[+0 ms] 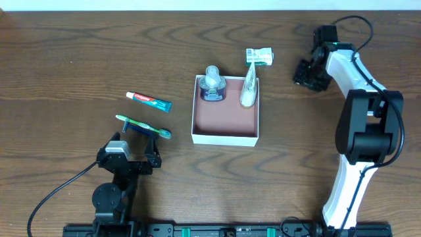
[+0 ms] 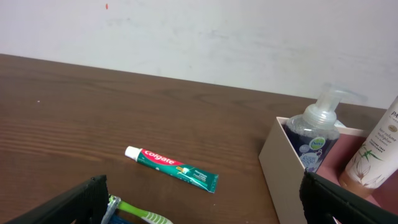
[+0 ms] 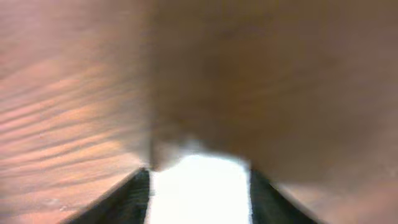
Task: Pack container
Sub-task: 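Lift the soap bar box and carry it toward the box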
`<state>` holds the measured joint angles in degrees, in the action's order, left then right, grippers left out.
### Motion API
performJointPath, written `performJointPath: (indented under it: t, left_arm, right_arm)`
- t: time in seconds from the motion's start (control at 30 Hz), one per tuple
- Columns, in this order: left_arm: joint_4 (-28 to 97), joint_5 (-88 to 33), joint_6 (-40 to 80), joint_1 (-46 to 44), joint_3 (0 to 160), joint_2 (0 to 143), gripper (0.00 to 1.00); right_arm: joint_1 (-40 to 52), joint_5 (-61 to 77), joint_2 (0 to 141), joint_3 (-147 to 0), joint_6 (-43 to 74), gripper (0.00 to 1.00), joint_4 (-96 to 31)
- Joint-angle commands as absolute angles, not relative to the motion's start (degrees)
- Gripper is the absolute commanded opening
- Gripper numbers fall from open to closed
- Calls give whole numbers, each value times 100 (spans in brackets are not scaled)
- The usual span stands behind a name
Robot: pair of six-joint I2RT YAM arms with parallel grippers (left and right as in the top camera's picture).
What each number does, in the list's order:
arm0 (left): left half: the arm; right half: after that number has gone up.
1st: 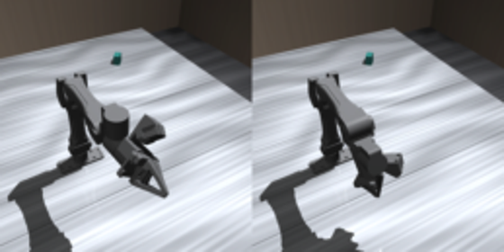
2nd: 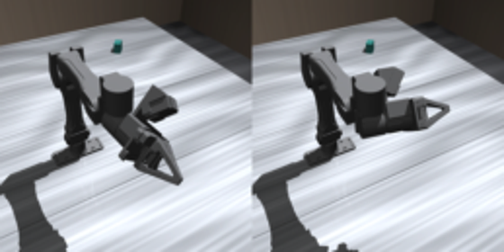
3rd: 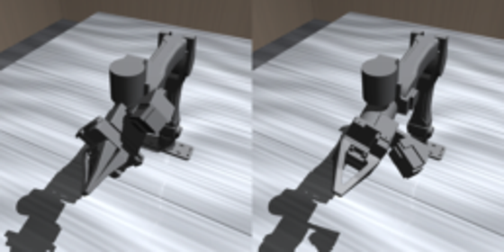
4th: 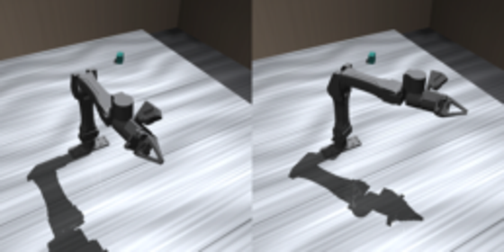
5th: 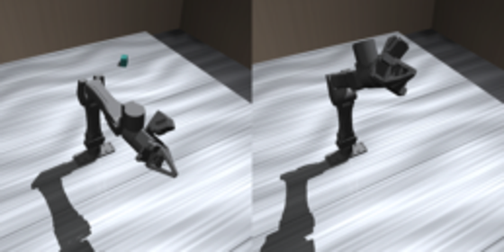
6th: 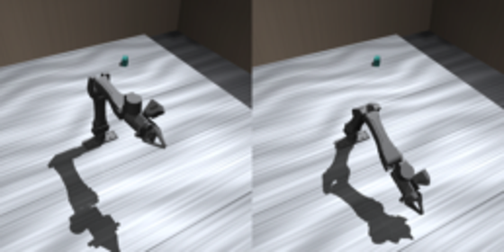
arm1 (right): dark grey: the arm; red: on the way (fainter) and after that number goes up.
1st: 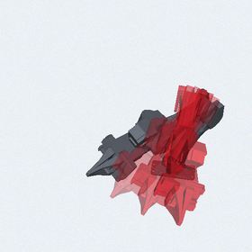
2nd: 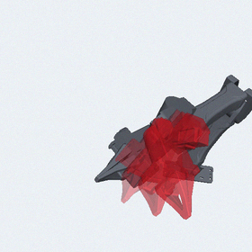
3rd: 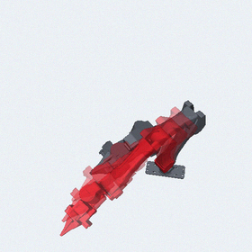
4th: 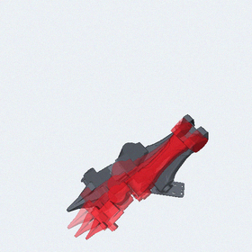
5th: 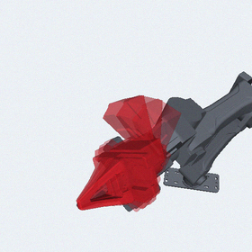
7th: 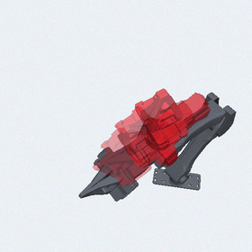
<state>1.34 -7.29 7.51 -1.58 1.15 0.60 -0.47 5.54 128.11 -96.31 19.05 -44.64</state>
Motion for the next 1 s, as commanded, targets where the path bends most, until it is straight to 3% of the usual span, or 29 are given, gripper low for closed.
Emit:
performJointPath:
  t: [0.0, 0.17, 0.3, 0.67, 0.97]
  left_arm:
    - [340, -797, 760, -130, 23, 30, 98]
    - [340, -797, 760, -130, 23, 30, 98]
    - [340, -797, 760, -130, 23, 30, 98]
    - [340, -797, 760, -130, 23, 30, 98]
    - [340, -797, 760, -130, 23, 30, 98]
  right_arm:
    - [228, 1437, 12794, -9684, 493, 70, -4195]
    - [543, 1428, 12794, -9852, -336, 92, -3723]
    - [727, 1238, 12794, -9926, -351, 99, -3242]
    - [996, 801, 12827, -9942, 43, 99, -1476]
    - [1009, 709, 13150, -9942, 320, 99, -972]
